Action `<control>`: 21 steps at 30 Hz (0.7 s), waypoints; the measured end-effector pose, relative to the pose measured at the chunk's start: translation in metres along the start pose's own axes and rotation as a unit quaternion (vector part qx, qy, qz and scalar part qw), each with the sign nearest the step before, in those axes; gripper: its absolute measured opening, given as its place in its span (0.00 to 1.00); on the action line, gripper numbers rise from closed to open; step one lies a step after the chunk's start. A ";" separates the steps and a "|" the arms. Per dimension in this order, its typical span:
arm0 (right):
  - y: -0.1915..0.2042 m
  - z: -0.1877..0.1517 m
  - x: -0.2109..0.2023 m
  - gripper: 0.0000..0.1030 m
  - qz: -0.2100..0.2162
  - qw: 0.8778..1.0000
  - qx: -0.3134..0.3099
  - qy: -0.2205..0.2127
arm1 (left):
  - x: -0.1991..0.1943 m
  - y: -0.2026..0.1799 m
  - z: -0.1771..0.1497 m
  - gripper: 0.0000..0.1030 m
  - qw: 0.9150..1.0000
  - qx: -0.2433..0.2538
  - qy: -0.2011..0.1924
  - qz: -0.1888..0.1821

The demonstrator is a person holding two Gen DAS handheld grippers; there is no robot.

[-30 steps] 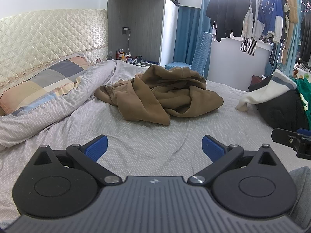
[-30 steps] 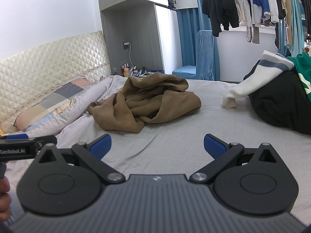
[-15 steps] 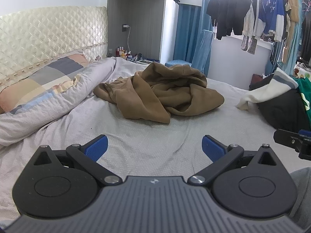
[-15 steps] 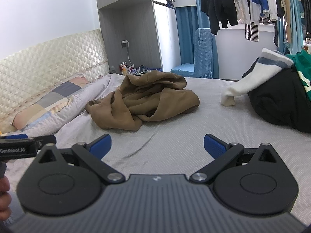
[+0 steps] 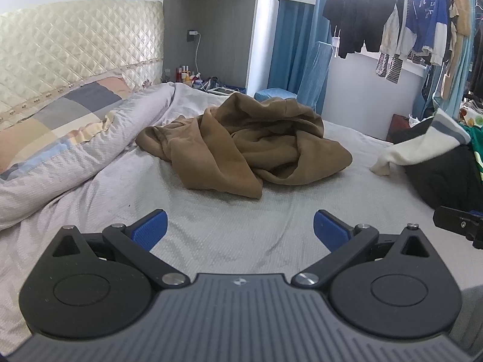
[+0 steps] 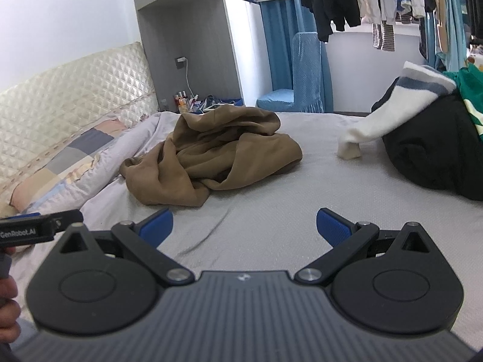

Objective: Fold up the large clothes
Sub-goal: 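Reach both grippers into the brown hoodie and close them on the fabric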

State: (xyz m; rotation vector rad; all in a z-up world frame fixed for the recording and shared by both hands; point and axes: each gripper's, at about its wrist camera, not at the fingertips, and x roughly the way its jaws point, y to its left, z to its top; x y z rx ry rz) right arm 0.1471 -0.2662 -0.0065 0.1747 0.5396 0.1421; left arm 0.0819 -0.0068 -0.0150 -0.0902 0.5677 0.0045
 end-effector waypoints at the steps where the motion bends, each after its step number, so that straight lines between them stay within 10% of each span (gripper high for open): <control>1: -0.001 0.002 0.004 1.00 0.001 1.000 0.001 0.002 | 0.004 0.000 0.003 1.00 1.000 -0.001 0.002 0.000; 21: -0.011 0.074 0.130 1.00 0.052 0.996 0.057 0.033 | 0.135 0.001 0.100 1.00 1.000 0.001 0.000 -0.019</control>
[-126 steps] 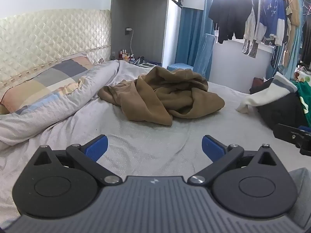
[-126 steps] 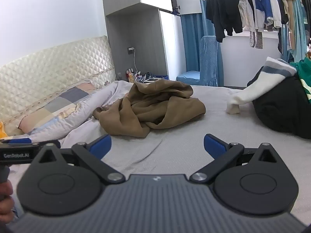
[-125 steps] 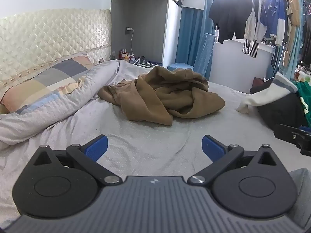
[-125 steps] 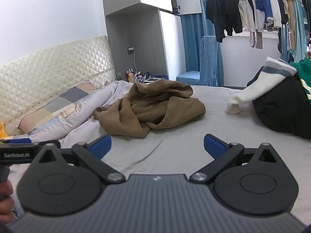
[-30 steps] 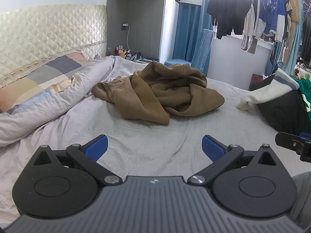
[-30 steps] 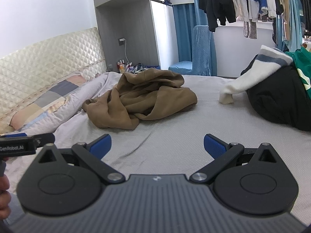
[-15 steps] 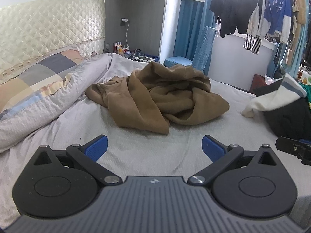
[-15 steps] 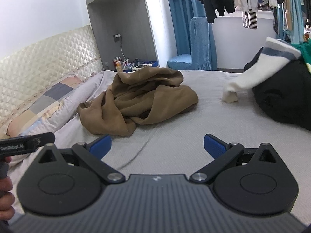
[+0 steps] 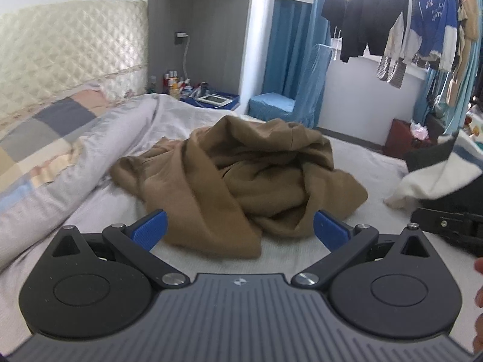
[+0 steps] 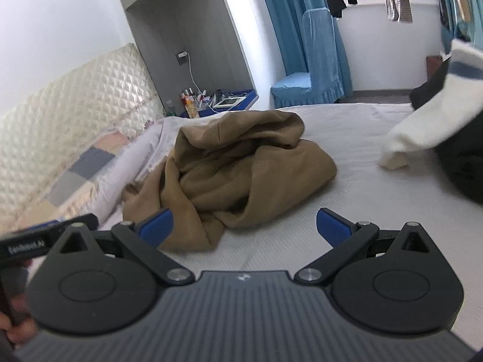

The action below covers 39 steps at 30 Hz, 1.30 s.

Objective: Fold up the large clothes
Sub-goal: 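Reach both grippers into the brown hoodie and close them on the fabric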

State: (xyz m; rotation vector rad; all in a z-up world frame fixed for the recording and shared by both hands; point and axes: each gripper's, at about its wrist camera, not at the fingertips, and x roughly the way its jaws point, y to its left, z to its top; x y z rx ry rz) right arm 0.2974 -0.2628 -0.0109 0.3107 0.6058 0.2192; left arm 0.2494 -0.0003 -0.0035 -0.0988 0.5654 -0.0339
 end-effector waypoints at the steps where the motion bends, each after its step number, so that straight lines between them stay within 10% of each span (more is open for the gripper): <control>1: -0.002 0.005 0.008 1.00 0.007 1.000 0.006 0.001 | 0.011 0.002 0.006 1.00 1.000 -0.006 0.002 -0.005; 12: -0.009 0.061 0.117 0.96 0.092 0.993 0.072 0.006 | 0.128 0.016 0.058 1.00 0.997 -0.056 -0.011 -0.048; 22: -0.022 0.087 0.238 0.65 0.128 0.974 0.184 0.025 | 0.267 0.027 0.095 0.98 0.982 -0.118 -0.014 -0.147; 31: -0.045 0.084 0.300 0.31 0.138 0.944 0.296 0.051 | 0.379 0.042 0.107 0.55 0.964 -0.193 0.041 -0.179; 33: -0.043 0.087 0.298 0.24 0.144 0.946 0.286 0.050 | 0.392 0.047 0.111 0.27 0.963 -0.200 0.047 -0.176; 39: -0.029 0.105 0.266 0.20 0.155 0.957 0.244 0.018 | 0.365 0.051 0.128 0.09 0.964 -0.188 0.027 -0.186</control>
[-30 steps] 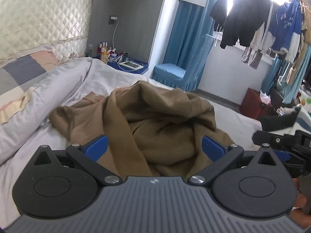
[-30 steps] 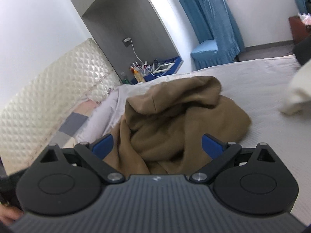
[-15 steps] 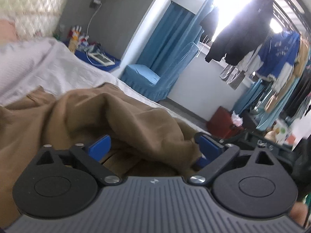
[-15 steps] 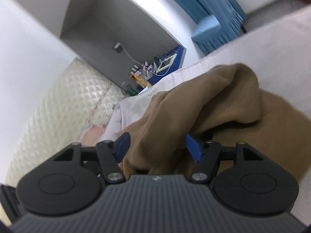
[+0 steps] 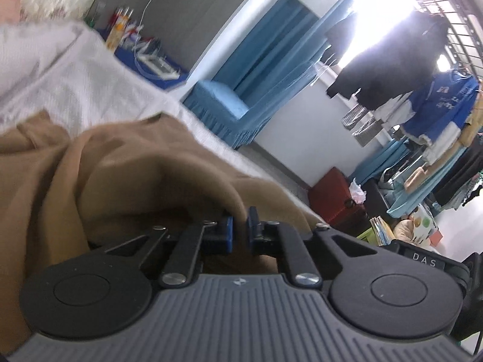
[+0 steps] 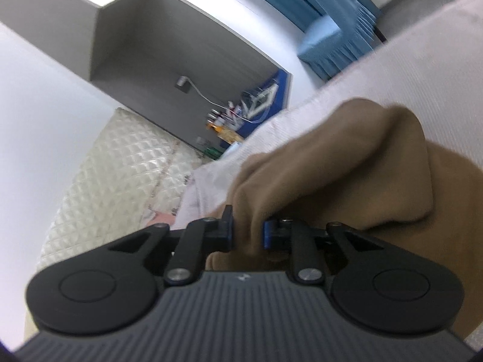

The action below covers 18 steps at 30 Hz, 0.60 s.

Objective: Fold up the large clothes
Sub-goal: 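Reach both grippers into the brown hoodie and close them on the fabric, then lift the hoodie with both grippers and shake it out over the bed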

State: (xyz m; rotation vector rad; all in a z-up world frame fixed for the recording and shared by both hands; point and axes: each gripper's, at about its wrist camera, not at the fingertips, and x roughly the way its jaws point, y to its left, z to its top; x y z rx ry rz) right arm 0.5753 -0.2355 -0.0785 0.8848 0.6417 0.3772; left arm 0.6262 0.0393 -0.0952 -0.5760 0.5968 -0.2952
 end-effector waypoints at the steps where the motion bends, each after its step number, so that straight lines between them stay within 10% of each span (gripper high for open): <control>1: 0.007 0.000 -0.007 0.20 0.003 1.000 -0.006 -0.001 | -0.012 -0.005 0.001 0.09 1.000 0.003 -0.004 -0.001; 18: 0.118 -0.071 -0.205 0.20 0.097 0.987 -0.125 -0.034 | -0.324 -0.124 -0.082 0.08 0.994 0.060 -0.093 -0.018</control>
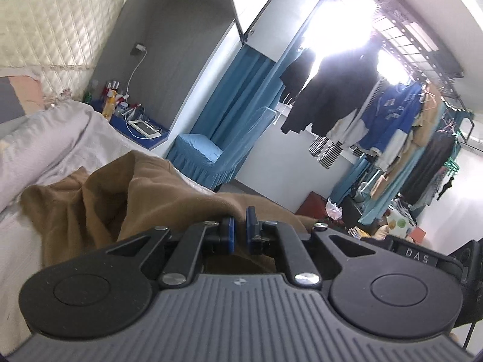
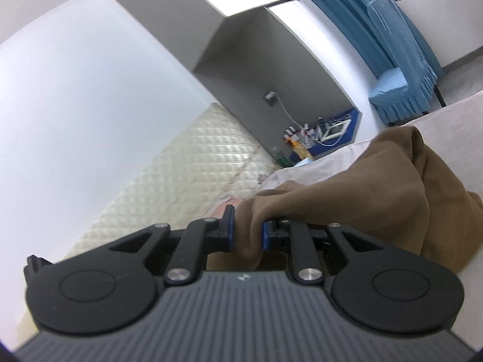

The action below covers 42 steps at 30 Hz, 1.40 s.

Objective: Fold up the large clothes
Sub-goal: 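Lift the hoodie with both grippers and shake it out over the bed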

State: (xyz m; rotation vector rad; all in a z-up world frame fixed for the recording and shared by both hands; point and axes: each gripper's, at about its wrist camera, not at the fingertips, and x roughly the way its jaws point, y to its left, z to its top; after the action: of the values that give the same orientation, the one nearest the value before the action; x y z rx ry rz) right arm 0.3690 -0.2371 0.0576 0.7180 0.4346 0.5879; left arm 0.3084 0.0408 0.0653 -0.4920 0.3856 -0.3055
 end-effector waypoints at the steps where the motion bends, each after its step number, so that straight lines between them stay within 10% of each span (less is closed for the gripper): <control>1: 0.007 -0.006 -0.014 0.20 0.005 1.000 -0.006 -0.002 | -0.021 -0.007 -0.008 0.08 1.000 0.001 -0.004 0.000; 14: 0.069 -0.097 -0.141 0.20 -0.001 0.997 -0.067 0.046 | -0.233 -0.053 -0.150 0.08 0.999 0.012 -0.008 0.038; 26: 0.005 -0.199 -0.119 0.23 -0.107 0.974 0.015 0.198 | -0.243 -0.002 -0.277 0.08 0.983 -0.033 0.136 0.122; 31: 0.002 -0.204 -0.114 0.29 -0.114 0.970 0.012 0.213 | -0.246 -0.003 -0.275 0.10 0.984 -0.034 0.137 0.111; 36: 0.003 -0.202 -0.128 0.75 -0.119 0.965 0.033 0.230 | -0.251 0.005 -0.260 0.59 0.985 -0.034 0.141 0.095; 42: 0.001 -0.181 -0.152 0.78 -0.126 0.971 0.010 0.201 | -0.262 0.007 -0.226 0.62 0.987 -0.005 0.114 0.113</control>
State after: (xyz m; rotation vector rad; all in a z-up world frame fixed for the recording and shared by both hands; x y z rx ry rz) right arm 0.1535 -0.2451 -0.0386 0.5491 0.8948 0.4872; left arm -0.0183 0.0544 -0.0478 -0.4191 0.6601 -0.1394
